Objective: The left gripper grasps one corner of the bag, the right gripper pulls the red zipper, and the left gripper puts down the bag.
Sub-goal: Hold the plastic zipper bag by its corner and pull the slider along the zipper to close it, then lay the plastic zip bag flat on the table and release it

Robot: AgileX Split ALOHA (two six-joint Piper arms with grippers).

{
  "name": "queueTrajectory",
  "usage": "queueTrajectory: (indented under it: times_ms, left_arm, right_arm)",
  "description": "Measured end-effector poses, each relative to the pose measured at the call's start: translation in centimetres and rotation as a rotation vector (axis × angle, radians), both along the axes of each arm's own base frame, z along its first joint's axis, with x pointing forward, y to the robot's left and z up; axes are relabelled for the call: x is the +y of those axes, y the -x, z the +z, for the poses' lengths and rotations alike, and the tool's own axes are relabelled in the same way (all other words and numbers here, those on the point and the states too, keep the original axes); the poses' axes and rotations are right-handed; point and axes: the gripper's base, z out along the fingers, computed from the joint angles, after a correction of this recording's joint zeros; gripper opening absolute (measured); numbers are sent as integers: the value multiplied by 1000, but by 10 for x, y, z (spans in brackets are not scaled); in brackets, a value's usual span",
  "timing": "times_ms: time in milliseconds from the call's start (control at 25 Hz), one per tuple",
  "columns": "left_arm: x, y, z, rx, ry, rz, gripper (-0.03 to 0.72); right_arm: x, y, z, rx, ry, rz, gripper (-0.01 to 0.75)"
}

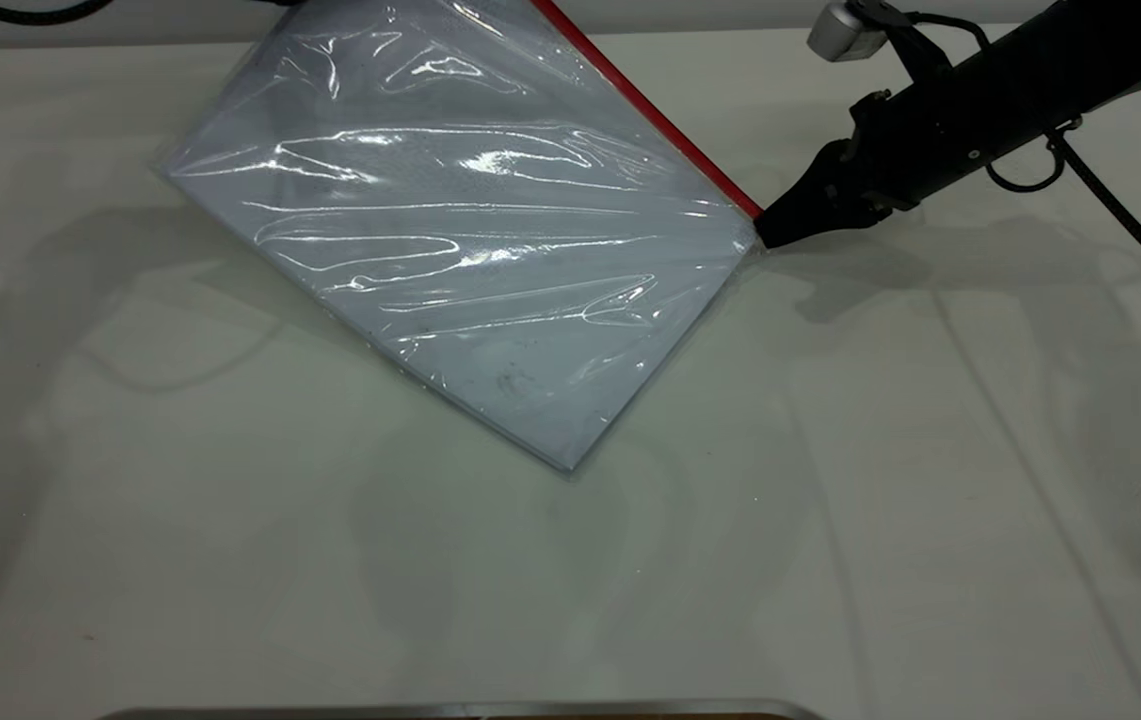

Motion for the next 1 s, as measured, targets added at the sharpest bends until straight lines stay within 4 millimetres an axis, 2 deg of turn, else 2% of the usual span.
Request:
queueTrajectory:
  times_ms: [240,320,440,560,640,800,880,1000]
  left_arm:
    - [0,0,0,1,0,1,52]
    - [0,0,-1,4,0,1,52]
    - [0,1,-12,43,4,8,52]
    - [-13,5,-33,132,15,6,52]
    - [-28,9,-52,185,13,-5,52]
    - [-50,13,-78,267,-59,54,60]
    - [-50,11,-82,308,-91,113,90]
    - [-46,6,-73,367,-77,183,203]
  right_arm:
    - [1,0,1,5,-17,-9,69]
    - [1,-1,4,-2,-11,-8,123]
    - [-1,-6,21,-42,4,-11,267]
    - [0,-15,65,-114,-8,-29,407]
    - [2,-19,103,-152,-41,-41,458]
    - [9,-9,174,-142,-142,8,472]
    - [12,3,208,-100,-196,47,467]
    - [14,23,262,-82,-226,84,446]
